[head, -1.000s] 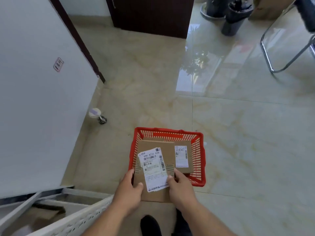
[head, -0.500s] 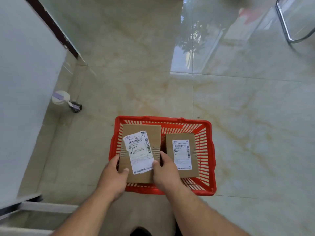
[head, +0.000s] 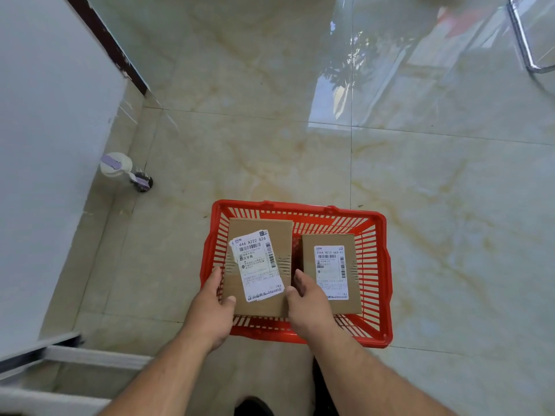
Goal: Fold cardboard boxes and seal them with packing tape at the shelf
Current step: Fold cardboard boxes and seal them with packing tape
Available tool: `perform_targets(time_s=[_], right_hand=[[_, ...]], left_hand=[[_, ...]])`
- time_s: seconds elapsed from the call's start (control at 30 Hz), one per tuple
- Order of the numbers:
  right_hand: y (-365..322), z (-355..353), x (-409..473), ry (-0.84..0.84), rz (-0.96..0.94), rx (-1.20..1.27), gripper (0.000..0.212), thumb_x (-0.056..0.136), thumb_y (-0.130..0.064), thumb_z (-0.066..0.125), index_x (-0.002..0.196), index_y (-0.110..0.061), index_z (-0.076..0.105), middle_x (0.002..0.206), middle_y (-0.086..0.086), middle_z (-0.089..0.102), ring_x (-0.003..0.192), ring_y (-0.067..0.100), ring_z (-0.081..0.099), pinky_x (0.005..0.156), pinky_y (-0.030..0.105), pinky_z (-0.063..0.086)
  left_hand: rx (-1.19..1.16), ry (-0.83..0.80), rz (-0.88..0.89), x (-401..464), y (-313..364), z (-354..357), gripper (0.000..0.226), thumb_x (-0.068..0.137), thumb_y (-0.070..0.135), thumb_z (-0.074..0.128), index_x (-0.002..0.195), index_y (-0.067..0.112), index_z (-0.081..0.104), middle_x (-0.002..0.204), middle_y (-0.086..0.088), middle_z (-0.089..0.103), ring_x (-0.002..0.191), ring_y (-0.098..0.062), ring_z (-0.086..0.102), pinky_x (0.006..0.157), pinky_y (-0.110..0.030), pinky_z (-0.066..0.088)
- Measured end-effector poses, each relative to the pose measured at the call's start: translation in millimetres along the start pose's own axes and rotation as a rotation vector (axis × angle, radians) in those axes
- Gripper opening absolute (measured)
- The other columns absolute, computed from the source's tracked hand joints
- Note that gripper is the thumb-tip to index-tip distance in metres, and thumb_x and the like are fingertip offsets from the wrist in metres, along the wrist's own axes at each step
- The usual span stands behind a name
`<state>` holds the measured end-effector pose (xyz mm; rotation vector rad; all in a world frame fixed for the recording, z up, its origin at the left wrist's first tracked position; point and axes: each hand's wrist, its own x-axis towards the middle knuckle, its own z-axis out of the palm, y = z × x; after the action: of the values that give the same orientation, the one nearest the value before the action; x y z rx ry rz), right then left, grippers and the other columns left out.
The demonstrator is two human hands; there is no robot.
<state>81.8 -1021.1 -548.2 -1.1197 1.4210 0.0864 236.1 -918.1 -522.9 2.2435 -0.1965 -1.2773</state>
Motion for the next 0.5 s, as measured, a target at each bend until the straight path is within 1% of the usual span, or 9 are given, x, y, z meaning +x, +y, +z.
perform_targets(time_s=[0.07, 0.1, 0.13, 0.2, 0.3, 0.37, 0.4, 0.47, 0.5], right_hand=[[2.5, -7.7, -13.1, 0.001, 0.031, -0.007, 0.053, 0.107, -0.016, 0.048, 0.159, -0.019, 0.039, 0.154, -0.009, 0.051, 0.142, 0.01, 0.047, 0.121, 0.032, 0.036], [1.9, -13.2, -26.2, -0.008, 0.036, 0.001, 0.053, 0.107, -0.017, 0.049, 0.159, -0.021, 0.039, 0.158, -0.007, 0.049, 0.144, 0.01, 0.046, 0.122, 0.036, 0.038], [-1.2, -20.0, -42.2, -0.014, 0.035, 0.003, 0.053, 0.107, -0.019, 0.05, 0.159, -0.022, 0.04, 0.158, -0.007, 0.049, 0.144, 0.011, 0.047, 0.121, 0.039, 0.04], [-16.9, -35.7, -85.0, -0.018, 0.017, -0.015, 0.051, 0.108, -0.022, 0.051, 0.158, -0.021, 0.042, 0.155, -0.008, 0.051, 0.142, 0.012, 0.049, 0.12, 0.041, 0.041], [-69.5, -56.1, -165.4, -0.069, -0.065, -0.094, 0.045, 0.108, -0.029, 0.05, 0.153, -0.026, 0.05, 0.146, -0.011, 0.06, 0.135, 0.01, 0.056, 0.116, 0.038, 0.046], [-112.1, -69.0, -227.1, -0.103, -0.129, -0.14, 0.04, 0.109, -0.032, 0.047, 0.149, -0.03, 0.053, 0.139, -0.014, 0.063, 0.127, 0.008, 0.06, 0.111, 0.037, 0.05], [-134.0, -75.5, -256.2, -0.113, -0.169, -0.158, 0.041, 0.11, -0.033, 0.046, 0.15, -0.03, 0.051, 0.139, -0.013, 0.063, 0.125, 0.009, 0.06, 0.11, 0.038, 0.051], [-172.4, -86.7, -309.0, -0.115, -0.242, -0.213, 0.046, 0.11, -0.038, 0.046, 0.155, -0.028, 0.047, 0.147, -0.008, 0.059, 0.131, 0.014, 0.058, 0.113, 0.04, 0.048], [-188.4, -91.5, -332.9, -0.112, -0.283, -0.241, 0.048, 0.11, -0.039, 0.046, 0.155, -0.025, 0.046, 0.151, -0.007, 0.056, 0.134, 0.016, 0.055, 0.115, 0.039, 0.044]], left_hand=[[-0.011, 0.009, -0.013, -15.1, 2.6, -6.1, 0.076, 0.102, 0.003, 0.056, 0.164, 0.027, 0.02, 0.138, 0.017, 0.046, 0.126, -0.001, 0.042, 0.107, -0.021, 0.032], [-0.024, 0.018, -0.023, -27.9, 4.7, -9.9, 0.074, 0.102, 0.002, 0.056, 0.164, 0.024, 0.023, 0.136, 0.016, 0.046, 0.127, -0.002, 0.043, 0.108, -0.022, 0.032], [-0.038, 0.027, -0.031, -44.0, 8.4, -14.8, 0.071, 0.101, 0.0, 0.056, 0.162, 0.022, 0.027, 0.137, 0.016, 0.048, 0.131, -0.005, 0.046, 0.108, -0.022, 0.033], [-0.078, 0.061, -0.033, -86.6, 23.7, -27.4, 0.065, 0.101, 0.0, 0.056, 0.16, 0.017, 0.033, 0.148, 0.007, 0.051, 0.14, -0.013, 0.047, 0.11, -0.023, 0.033], [-0.198, 0.112, -0.063, -153.8, 53.9, -52.8, 0.062, 0.103, 0.003, 0.055, 0.16, 0.01, 0.031, 0.161, -0.005, 0.042, 0.145, -0.018, 0.044, 0.111, -0.023, 0.031], [-0.227, 0.13, -0.043, -207.6, 77.4, -69.2, 0.062, 0.103, 0.006, 0.056, 0.16, 0.011, 0.031, 0.162, -0.005, 0.041, 0.144, -0.017, 0.045, 0.11, -0.022, 0.032], [-0.247, 0.134, -0.016, -235.3, 91.2, -77.3, 0.062, 0.103, 0.008, 0.056, 0.16, 0.012, 0.031, 0.162, -0.005, 0.041, 0.143, -0.016, 0.046, 0.109, -0.022, 0.033], [-0.288, 0.141, 0.045, -292.6, 118.7, -93.7, 0.063, 0.104, 0.01, 0.056, 0.161, 0.016, 0.031, 0.162, -0.001, 0.041, 0.143, -0.014, 0.046, 0.109, -0.022, 0.034], [-0.305, 0.146, 0.074, -321.1, 131.5, -101.3, 0.062, 0.104, 0.012, 0.056, 0.161, 0.018, 0.031, 0.162, 0.001, 0.041, 0.143, -0.012, 0.046, 0.109, -0.022, 0.035]])
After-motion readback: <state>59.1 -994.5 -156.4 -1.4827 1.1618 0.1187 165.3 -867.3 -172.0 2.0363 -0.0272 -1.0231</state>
